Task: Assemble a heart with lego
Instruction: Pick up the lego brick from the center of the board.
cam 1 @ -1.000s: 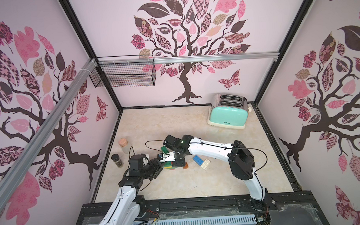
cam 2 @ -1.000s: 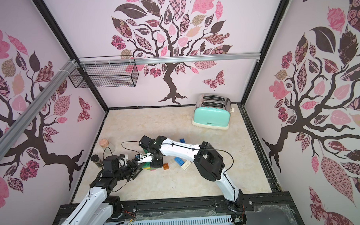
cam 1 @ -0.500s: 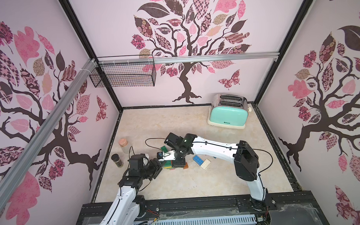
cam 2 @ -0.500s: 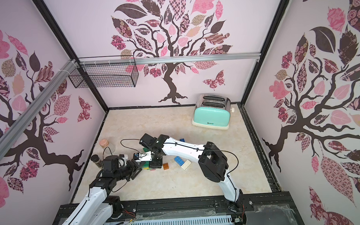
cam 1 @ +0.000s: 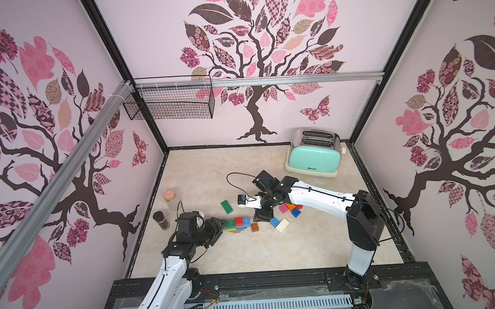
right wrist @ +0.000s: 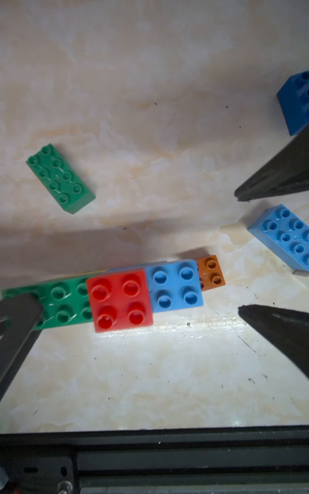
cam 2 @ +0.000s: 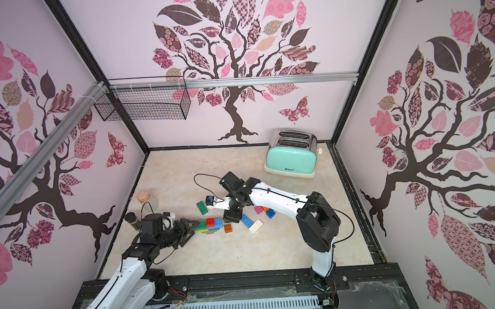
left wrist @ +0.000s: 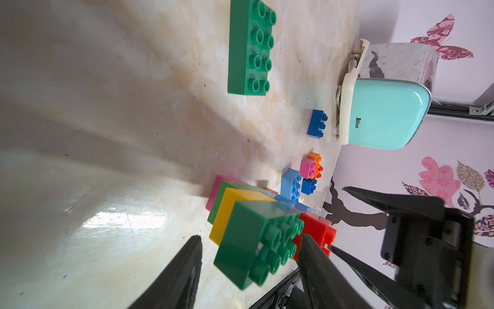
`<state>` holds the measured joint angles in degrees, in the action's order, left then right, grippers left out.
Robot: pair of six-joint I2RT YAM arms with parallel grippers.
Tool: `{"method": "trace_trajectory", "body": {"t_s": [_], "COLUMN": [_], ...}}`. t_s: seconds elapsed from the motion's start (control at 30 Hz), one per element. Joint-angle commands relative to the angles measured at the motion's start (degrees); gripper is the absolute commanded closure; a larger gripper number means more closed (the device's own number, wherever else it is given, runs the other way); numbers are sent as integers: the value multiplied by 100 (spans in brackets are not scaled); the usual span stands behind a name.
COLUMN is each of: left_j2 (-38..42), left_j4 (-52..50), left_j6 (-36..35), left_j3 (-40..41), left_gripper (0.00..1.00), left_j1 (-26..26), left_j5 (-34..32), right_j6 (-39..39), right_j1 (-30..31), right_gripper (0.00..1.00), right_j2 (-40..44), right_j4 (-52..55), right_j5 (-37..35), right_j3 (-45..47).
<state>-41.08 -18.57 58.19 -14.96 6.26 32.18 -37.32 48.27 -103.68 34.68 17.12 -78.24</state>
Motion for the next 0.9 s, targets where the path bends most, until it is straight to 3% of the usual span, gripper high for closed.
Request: {"method": "trace_trajectory", "body": {"t_s": [0.0, 0.13, 0.47, 0.87], "left_j2": [8, 40, 12, -13], "left_j4": [-20, -89, -83, -86], "left_j6": [-123, -157, -181, -186], "left_j3": [-161, -165, -181, -183], "left_gripper": [39, 39, 40, 40], "left_j1": [-24, -35, -38, -56], "left_j5": [-28, -28, -33, -42], "right_j6": [-296, -498, -616, -776], "right_j1": [-55, -199, -200, -116], "right_gripper": [35, 35, 34, 33], "right_j2": [180, 269, -50, -367], "right_j4": [-584, -1173, -1672, -1555], "right_j5": [278, 638, 693, 826], "right_j3": [486, 973, 1148, 1123]}}
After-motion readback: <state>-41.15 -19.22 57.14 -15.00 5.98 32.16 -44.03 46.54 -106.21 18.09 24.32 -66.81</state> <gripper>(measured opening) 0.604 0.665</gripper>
